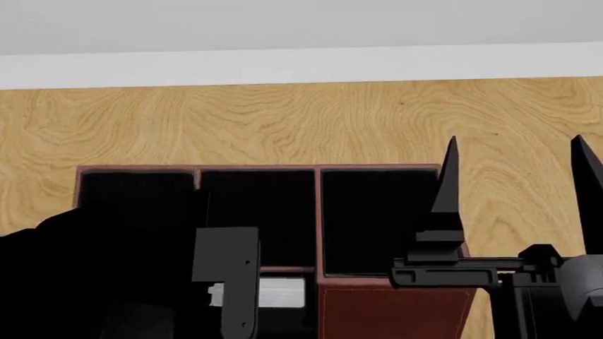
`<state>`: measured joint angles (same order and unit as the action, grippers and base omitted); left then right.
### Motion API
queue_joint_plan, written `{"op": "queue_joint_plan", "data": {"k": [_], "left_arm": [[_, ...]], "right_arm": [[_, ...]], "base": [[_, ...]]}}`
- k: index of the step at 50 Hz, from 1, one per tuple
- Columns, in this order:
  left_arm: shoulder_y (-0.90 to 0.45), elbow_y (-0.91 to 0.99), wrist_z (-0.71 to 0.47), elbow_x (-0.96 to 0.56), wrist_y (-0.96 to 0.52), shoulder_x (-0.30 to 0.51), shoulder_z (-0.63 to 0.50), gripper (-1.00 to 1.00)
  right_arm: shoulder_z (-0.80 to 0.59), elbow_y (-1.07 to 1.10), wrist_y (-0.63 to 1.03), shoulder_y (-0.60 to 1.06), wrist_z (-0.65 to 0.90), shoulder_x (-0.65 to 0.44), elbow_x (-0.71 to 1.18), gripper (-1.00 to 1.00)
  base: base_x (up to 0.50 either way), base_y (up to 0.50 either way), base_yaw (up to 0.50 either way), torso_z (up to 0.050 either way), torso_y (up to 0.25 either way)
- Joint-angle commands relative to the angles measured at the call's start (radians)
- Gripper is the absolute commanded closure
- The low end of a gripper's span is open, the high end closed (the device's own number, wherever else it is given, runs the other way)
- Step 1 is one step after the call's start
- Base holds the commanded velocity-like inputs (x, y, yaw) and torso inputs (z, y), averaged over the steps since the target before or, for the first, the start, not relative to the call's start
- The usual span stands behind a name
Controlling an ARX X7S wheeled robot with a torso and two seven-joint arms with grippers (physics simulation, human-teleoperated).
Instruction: Pick up the book and place it in the back compartment of the caddy.
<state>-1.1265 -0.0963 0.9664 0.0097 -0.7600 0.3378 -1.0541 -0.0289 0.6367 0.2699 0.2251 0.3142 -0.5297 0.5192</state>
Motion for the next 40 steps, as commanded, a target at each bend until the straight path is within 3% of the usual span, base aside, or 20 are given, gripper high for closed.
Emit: {"op": "queue_joint_plan", "data": {"k": [1,37,38,40], "left_arm": [[0.0,-0.065,-0.033,0.008,0.061,-0.015,-0.013,1.0],[-0.004,-0.363,-0.11,0.033,0.232,-0.103,-0.034,1.0],[-0.002,-0.372,-0.115,0.035,0.236,-0.105,-0.036,-1.0],[-0.003,-0.376,-0.122,0.036,0.242,-0.107,-0.034,-1.0]], "right_arm": [[-0.005,-0.007,-0.001,0.002,0.002,0.0,-0.005,-1.0],[-0.02,-0.026,-0.001,0.009,0.003,-0.001,-0.009,-1.0],[-0.02,-0.024,0.0,0.01,0.004,-0.001,-0.007,-1.0],[-0.02,-0.023,0.001,0.01,0.005,-0.002,-0.008,-1.0]], "base": [[0.0,0.0,0.0,0.0,0.0],[0.0,0.0,0.0,0.0,0.001],[0.0,0.0,0.0,0.0,0.0],[0.0,0.0,0.0,0.0,0.0]]}}
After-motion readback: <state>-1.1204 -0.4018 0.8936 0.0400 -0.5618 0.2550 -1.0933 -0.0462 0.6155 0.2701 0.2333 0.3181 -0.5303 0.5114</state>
